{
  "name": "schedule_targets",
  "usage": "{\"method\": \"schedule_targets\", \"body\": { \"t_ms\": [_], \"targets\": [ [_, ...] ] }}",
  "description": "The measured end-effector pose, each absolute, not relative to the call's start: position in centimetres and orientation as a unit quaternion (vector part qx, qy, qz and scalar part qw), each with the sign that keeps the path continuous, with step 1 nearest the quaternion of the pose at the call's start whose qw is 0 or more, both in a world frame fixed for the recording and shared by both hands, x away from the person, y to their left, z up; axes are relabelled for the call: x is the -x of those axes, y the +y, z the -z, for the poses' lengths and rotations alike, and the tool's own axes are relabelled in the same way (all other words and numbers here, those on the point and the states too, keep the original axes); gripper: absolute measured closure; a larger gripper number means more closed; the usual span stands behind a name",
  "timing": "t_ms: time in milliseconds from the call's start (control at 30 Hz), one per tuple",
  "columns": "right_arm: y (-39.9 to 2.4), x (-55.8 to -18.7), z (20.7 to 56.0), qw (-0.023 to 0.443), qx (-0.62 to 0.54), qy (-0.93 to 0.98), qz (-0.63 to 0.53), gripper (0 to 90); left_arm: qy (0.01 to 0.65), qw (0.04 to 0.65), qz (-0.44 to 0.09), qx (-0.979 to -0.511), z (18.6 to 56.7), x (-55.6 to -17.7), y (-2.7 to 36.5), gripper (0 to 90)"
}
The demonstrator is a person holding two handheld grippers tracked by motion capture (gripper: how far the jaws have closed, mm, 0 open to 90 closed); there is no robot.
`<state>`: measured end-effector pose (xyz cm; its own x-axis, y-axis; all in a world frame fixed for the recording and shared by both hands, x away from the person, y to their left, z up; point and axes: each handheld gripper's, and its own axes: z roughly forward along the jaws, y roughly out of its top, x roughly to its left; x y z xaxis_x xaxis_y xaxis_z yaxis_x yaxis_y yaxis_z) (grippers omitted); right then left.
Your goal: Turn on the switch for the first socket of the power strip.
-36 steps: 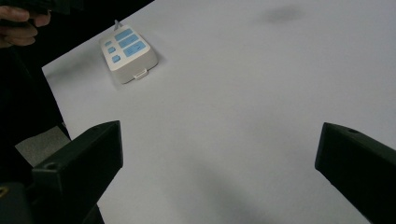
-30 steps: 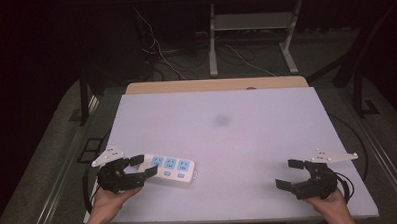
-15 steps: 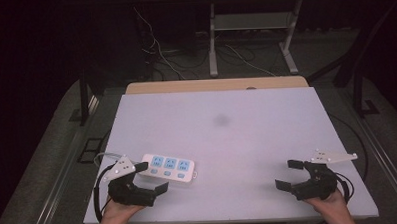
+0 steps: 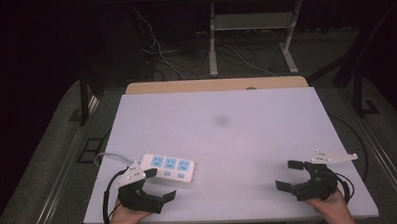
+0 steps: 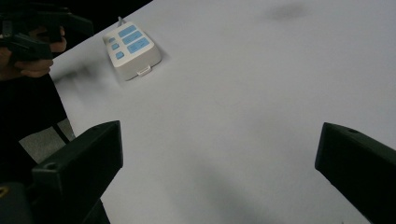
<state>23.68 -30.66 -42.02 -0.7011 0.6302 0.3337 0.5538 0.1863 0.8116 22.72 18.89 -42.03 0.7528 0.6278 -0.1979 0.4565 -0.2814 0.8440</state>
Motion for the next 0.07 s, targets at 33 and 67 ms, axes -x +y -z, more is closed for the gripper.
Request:
{"method": "schedule_targets", "body": {
  "t_ms": [33,67],
  "targets": [
    [-30.67,-23.7,42.03,0.038,-0.384,0.77,-0.509,0.5,0.34,0.491,-0.086,-0.798,42.09,-22.74,18.89,0.0],
    [-30.67,-23.71,42.03,0.037,-0.385,0.77,-0.509,0.5,0.34,0.491,-0.087,-0.798,42.14,-22.76,18.88,0.0]
  ]
}}
